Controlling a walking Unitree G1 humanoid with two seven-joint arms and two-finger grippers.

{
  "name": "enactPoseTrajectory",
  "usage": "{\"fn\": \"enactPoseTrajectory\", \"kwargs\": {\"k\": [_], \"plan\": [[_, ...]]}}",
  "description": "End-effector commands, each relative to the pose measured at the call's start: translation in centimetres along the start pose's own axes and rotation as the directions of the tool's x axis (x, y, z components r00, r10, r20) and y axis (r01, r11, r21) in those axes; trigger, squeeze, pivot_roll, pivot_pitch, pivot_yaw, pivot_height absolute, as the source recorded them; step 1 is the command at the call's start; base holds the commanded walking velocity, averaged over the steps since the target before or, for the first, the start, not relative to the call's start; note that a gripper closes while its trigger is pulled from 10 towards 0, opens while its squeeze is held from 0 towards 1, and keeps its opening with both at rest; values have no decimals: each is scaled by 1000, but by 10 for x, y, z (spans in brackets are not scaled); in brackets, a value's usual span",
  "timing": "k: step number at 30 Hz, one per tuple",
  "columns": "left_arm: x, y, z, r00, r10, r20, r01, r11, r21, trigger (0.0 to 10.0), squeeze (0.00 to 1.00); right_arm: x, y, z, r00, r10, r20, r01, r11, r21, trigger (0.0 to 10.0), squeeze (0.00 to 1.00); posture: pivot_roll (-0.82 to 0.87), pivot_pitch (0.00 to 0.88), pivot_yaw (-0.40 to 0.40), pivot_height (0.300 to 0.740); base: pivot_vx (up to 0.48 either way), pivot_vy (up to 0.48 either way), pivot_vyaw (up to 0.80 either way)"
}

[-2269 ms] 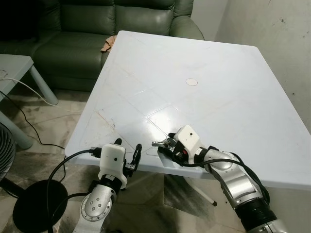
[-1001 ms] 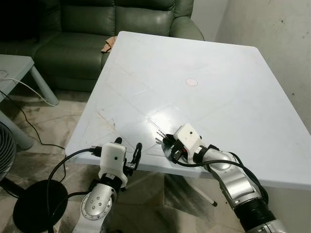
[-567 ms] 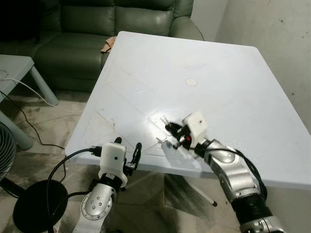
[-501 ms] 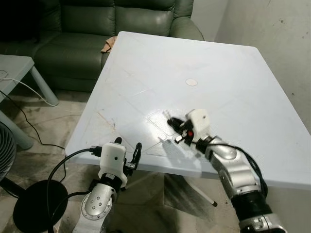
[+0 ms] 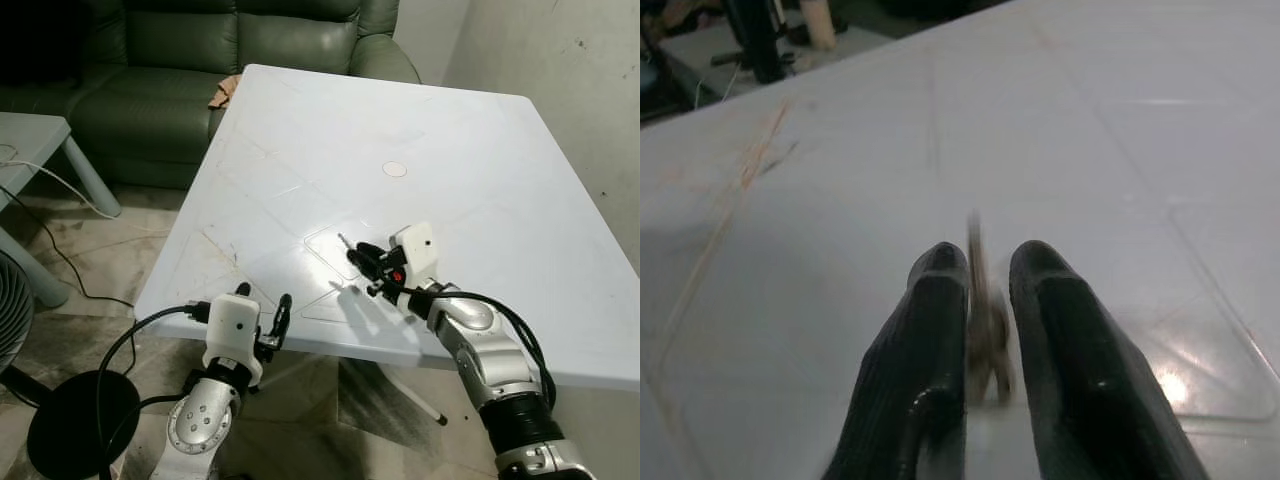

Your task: Hang keys on a hook

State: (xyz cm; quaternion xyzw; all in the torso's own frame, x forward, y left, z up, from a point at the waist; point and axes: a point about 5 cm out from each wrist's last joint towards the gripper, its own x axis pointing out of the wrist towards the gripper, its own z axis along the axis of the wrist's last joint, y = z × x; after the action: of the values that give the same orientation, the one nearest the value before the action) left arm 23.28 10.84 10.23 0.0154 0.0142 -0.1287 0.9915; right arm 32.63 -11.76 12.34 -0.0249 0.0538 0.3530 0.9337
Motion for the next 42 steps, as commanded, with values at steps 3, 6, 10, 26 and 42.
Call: {"fn": "enactPoseTrajectory", "kwargs": {"k": [3,6,10,26,42], "plan": [[-1,0,2,1000,8,3,-8,1000,3,10000,0,0,7,-5,997,55,-48,-57,998,-39,10000,0,-40,123,-48,740,0,0,0],[-2,0,2,1000,8,3,-8,1000,4,10000,0,0,7,-5,997,52,-53,-54,998,-37,10000,0,-40,124,-48,740,0,0,0],[-2,0,2,1000,11,1,-11,1000,4,10000,0,1,8,-6,997,56,-59,-59,998,-36,10000,0,-40,124,-48,740,0,0,0],[-2,0,2,1000,13,1,-13,1000,4,10000,0,1,7,-9,997,42,-69,-45,998,-46,10000,0,-38,126,-50,740,0,0,0],[-1,0,2,1000,7,1,-7,1000,7,10000,0,-11,3,-19,992,-32,-122,25,998,-57,10000,1000,-43,118,-49,740,0,0,0]]}}
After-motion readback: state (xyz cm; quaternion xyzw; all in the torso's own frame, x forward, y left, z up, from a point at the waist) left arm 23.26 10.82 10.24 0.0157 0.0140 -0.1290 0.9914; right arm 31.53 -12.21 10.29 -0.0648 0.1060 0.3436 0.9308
